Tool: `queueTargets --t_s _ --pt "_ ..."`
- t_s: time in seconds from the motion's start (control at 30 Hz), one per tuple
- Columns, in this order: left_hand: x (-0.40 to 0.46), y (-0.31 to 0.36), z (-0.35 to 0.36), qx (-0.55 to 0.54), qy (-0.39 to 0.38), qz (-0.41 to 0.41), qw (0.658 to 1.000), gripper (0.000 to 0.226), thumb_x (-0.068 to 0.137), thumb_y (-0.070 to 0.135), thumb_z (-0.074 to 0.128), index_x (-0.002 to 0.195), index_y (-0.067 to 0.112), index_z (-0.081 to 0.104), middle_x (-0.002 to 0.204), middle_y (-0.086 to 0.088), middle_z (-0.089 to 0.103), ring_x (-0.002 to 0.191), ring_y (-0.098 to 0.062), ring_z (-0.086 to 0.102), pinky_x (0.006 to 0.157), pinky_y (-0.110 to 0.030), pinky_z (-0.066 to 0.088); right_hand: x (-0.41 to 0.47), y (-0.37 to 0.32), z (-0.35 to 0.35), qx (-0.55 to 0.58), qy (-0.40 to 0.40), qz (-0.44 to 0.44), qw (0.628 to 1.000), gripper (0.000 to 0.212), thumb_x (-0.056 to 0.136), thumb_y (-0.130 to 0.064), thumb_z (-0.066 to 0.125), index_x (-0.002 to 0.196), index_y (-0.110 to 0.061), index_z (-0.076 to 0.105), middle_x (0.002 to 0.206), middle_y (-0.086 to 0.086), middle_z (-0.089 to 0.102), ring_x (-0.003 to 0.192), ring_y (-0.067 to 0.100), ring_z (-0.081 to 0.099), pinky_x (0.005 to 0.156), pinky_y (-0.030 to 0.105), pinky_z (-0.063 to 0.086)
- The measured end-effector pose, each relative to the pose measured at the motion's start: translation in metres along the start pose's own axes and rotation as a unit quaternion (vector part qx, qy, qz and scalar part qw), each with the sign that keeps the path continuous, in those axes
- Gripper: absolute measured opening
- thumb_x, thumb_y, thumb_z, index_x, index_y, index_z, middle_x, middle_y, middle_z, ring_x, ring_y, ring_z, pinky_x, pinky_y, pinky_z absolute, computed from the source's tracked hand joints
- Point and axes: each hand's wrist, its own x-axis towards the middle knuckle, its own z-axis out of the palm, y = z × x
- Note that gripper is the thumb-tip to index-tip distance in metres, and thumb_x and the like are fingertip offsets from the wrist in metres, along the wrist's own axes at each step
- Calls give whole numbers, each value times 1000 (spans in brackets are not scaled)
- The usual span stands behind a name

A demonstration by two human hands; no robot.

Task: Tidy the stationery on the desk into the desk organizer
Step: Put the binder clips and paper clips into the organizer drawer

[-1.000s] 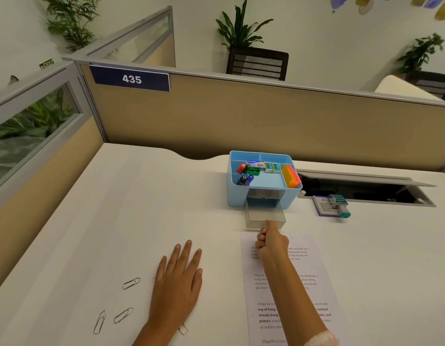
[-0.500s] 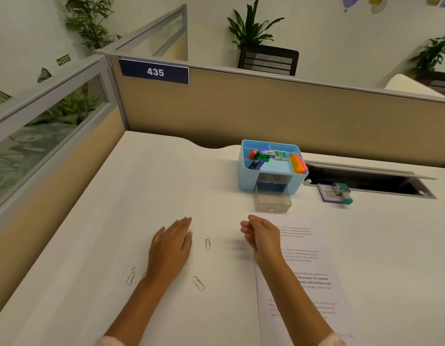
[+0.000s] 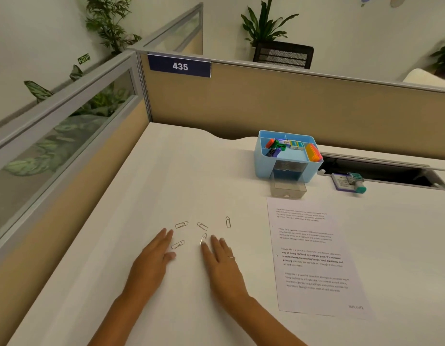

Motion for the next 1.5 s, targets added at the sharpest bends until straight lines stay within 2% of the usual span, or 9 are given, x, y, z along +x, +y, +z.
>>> queueTargets --t_s 0.17,0.37,0.53,0.6,0.77,1.17,1.23,1.33,1.5 --pt "0 15 20 60 40 14 997 42 95 19 50 137 23 45 152 2 31 141 -14 25 110 -29 28 9 -1 1 -82 -15 -41 996 73 96 -9 44 148 -32 -3 158 -2 -14 145 26 -11 110 38 30" --pt "7 17 23 92 34 49 994 42 94 6 44 131 23 52 147 4 39 134 -13 38 107 -24 32 21 0 -22 -138 -73 -106 982 57 99 -3 31 149 -11 6 159 6 0 146 27 1 110 43 31" --pt "12 20 18 85 46 69 993 32 87 -1 54 114 13 67 125 -3 62 114 -23 57 93 -32 47 17 9 -30 -76 -11 -103 992 37 101 -27 27 132 -18 44 137 2 48 127 22 40 103 35 35" --pt "17 24 15 81 47 66 993 29 86 -2 54 108 11 69 111 -5 66 100 -24 61 80 -32 51 19 8 -35 -85 -14 -84 993 26 98 -17 30 111 -11 52 114 9 55 106 30 48 87 38 42" --pt "28 36 10 51 -5 -6 999 23 87 3 54 100 15 68 95 -4 59 88 -20 60 71 -22 42 30 14 -45 -148 -28 -72 986 29 86 7 43 107 -4 59 111 9 53 102 28 50 78 38 50" --pt "18 62 4 -180 -1 -95 979 23 80 2 61 87 23 68 72 4 67 66 -9 62 59 -10 44 35 11 -64 66 -26 60 996 7 75 -5 61 80 -3 66 82 9 63 71 16 51 60 22 40" --pt "12 74 7 -220 -5 -102 970 22 79 5 63 87 26 68 75 2 68 68 -12 63 63 -17 47 26 11 -62 193 36 114 974 4 71 -5 65 68 -9 64 73 2 64 64 12 54 56 16 41" --pt "5 90 16 -286 -3 -110 952 21 80 5 65 86 24 68 78 0 67 67 -15 62 71 -27 50 14 12 -62 444 68 203 870 17 68 -5 69 60 -13 56 69 7 68 67 19 65 65 29 51" --pt "2 111 30 -322 42 -96 941 18 79 5 67 82 24 67 84 3 68 80 -12 65 69 -21 52 -1 13 -65 640 26 242 729 24 74 3 63 97 -3 65 81 17 69 77 26 64 77 34 53"
